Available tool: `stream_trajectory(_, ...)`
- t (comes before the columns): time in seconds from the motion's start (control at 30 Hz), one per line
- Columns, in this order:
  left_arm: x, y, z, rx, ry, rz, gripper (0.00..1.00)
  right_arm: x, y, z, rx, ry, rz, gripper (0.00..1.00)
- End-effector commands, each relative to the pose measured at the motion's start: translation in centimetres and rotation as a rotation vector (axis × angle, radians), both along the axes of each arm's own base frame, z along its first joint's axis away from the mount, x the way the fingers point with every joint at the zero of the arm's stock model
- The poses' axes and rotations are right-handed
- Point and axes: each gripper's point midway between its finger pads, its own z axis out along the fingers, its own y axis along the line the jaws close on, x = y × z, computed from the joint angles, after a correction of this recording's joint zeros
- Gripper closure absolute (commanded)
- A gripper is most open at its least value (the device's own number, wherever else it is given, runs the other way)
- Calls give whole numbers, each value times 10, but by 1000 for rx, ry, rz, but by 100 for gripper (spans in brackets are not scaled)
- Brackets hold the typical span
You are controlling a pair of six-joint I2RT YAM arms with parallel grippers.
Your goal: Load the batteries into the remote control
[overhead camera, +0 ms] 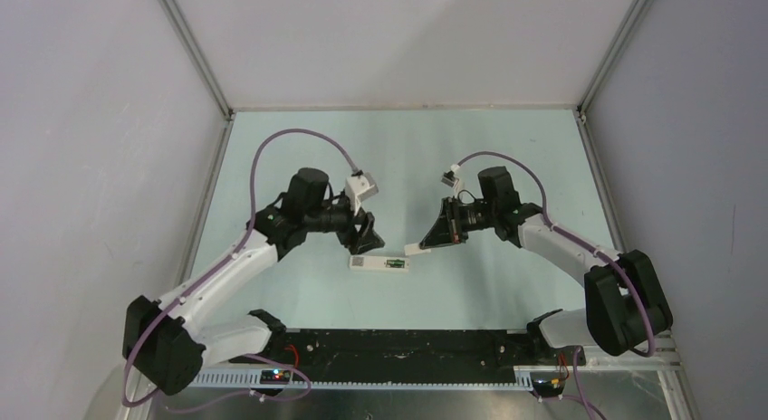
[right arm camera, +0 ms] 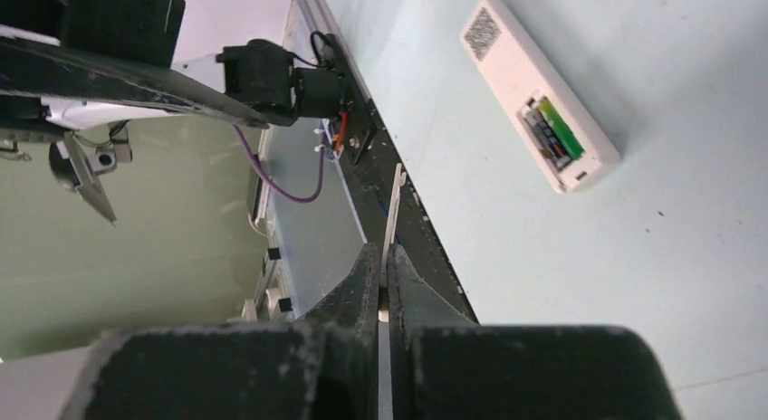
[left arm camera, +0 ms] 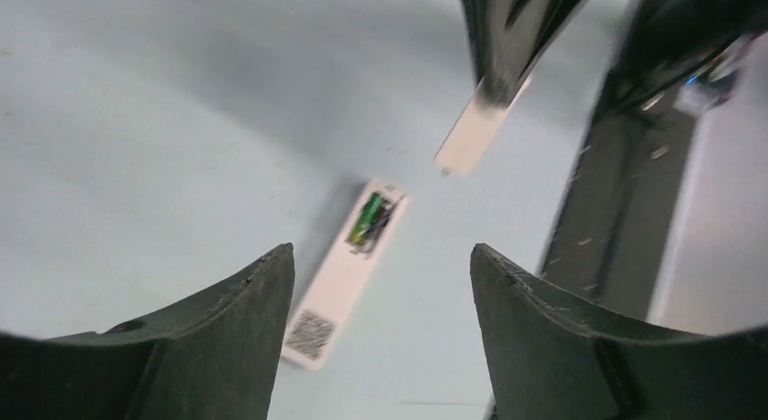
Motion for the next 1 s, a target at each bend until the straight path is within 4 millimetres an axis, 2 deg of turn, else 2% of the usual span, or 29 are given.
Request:
stream_trajectory(0.0, 9, 26, -39, 207, -335, -134, 23, 1, -8, -8, -39, 40, -57, 100)
stream_trajectory(0.03, 9, 27, -40, 235, -420, -189, 22, 2, -8, -9, -43, 44, -63, 100)
stream_trajectory(0.1, 5, 26, -50, 268, -476, -255, 21, 4, -9, -11, -49, 49, -75, 100)
stream_trajectory(0.37, 17, 18, -80, 396, -514, -359, 21, 14, -14, -21, -76, 79, -128, 100)
stream_trajectory(0.47, 25, 18, -98, 462, -511, -396, 21, 18, -16, -27, -90, 100, -145, 100)
stream_trajectory(0.6, 24, 17, -118, 515, -490, -440, 23, 22, -17, -33, -101, 125, -159, 100)
stream_trajectory(0.97, 30, 16, -137, 638, -497, -475, 23, 30, -17, -37, -85, 151, -175, 100)
